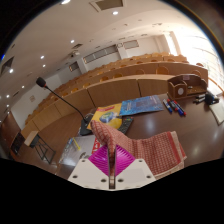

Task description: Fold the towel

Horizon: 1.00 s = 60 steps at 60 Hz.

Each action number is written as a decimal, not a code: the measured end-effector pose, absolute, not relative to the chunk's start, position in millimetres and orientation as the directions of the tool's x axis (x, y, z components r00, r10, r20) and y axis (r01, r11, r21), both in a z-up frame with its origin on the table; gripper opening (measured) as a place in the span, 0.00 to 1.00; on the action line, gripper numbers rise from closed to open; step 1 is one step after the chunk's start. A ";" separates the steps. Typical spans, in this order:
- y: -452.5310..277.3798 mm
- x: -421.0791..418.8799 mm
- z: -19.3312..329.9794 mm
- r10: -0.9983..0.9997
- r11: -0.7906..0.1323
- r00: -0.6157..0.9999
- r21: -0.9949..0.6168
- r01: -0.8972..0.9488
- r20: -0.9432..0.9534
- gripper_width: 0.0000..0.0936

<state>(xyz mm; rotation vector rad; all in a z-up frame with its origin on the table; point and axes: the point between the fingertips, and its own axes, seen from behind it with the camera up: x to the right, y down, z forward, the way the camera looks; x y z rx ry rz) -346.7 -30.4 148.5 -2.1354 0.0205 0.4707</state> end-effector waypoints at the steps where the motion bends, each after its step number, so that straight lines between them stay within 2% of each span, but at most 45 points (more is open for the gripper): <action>1: -30.3 -338.3 151.0 0.156 -0.572 0.928 -0.796 -0.195 -0.340 0.05; 6: -24.2 -282.8 140.4 0.107 -0.561 0.947 -0.804 -0.195 -0.304 0.05; 12: -13.0 -225.5 92.8 0.020 -0.599 0.968 -0.778 -0.188 -0.250 0.06; 15: -10.2 -193.6 68.4 -0.008 -0.620 0.979 -0.767 -0.166 -0.205 0.11; 18: -8.6 -163.7 51.1 -0.041 -0.623 0.987 -0.768 -0.146 -0.153 0.23; 21: -9.7 -130.1 43.9 -0.093 -0.619 0.993 -0.776 -0.120 -0.078 0.43; 27: -13.8 -90.5 59.3 -0.118 -0.579 0.993 -0.812 -0.071 -0.002 0.81; 30: -20.2 -83.2 71.1 -0.111 -0.558 0.994 -0.828 -0.056 0.008 0.91; 43: -67.8 -90.8 128.4 -0.048 -0.523 0.996 -0.851 0.036 0.072 0.91; 60: -180.0 -137.1 183.1 -0.015 -0.493 0.994 -0.866 0.086 0.107 0.91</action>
